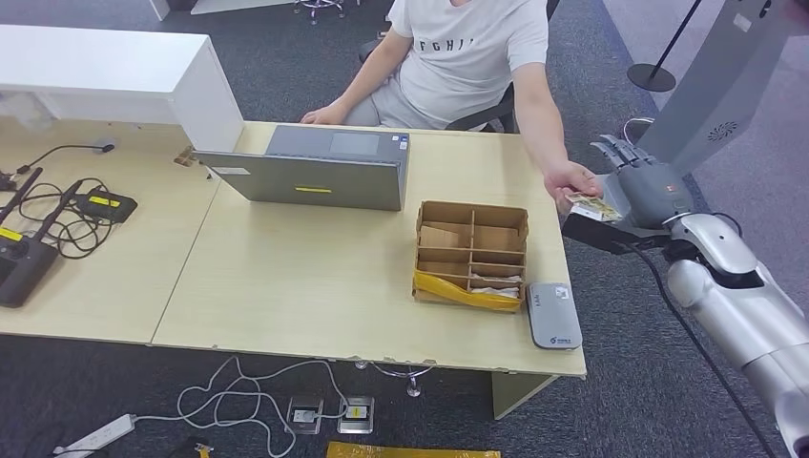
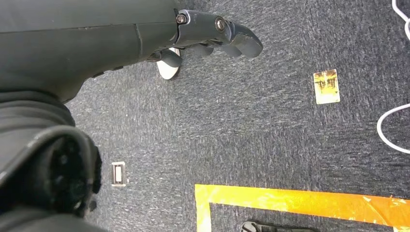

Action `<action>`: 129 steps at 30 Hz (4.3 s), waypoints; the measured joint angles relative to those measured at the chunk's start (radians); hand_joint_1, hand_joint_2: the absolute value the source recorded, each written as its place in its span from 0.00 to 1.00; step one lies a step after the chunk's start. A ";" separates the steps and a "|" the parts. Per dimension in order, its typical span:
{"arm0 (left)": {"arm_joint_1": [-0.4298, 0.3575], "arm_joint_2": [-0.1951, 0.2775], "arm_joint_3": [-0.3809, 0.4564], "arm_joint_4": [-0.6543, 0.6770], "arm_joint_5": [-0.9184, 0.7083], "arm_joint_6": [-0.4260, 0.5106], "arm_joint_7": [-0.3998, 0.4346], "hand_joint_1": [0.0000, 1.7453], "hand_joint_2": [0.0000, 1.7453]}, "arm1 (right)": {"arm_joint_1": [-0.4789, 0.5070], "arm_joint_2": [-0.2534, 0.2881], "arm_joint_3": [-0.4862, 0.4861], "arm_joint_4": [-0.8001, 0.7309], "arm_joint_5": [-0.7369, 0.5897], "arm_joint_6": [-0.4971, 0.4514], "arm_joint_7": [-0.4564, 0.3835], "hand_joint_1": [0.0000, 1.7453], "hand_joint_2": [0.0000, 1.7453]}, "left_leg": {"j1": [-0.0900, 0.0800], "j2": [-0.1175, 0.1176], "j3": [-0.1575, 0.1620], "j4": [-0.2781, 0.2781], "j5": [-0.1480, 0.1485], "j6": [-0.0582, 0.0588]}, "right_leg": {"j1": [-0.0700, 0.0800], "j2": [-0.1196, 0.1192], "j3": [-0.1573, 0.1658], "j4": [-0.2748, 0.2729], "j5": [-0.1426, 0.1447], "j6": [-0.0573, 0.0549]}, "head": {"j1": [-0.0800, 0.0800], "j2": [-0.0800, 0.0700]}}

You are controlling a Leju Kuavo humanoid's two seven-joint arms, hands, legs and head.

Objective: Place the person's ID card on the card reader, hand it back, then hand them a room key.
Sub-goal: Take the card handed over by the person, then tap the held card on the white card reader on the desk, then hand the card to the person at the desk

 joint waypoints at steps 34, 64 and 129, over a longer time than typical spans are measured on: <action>0.005 0.004 -0.018 0.000 -0.004 -0.018 0.010 0.00 0.00 | 0.175 -0.060 -0.055 -0.014 0.025 0.065 0.032 1.00 1.00 | 0.000 0.000 0.000 0.000 0.000 0.000 | 0.000 0.000 0.000 0.000 0.000 0.000 | 0.000 0.000; 0.004 0.003 -0.018 0.000 0.006 -0.008 0.020 0.00 0.00 | 0.304 0.048 -0.002 0.003 -0.010 0.017 -0.023 1.00 1.00 | 0.000 0.000 0.000 0.000 0.000 0.000 | 0.000 0.000 0.000 0.000 0.000 0.000 | 0.000 0.000; -0.025 -0.004 -0.040 0.000 -0.043 -0.013 0.022 0.00 0.00 | -0.134 0.175 -0.107 0.075 0.028 -0.040 0.003 1.00 1.00 | 0.000 0.000 0.000 0.000 0.002 -0.001 | 0.000 0.000 0.000 0.000 0.002 0.000 | 0.000 0.000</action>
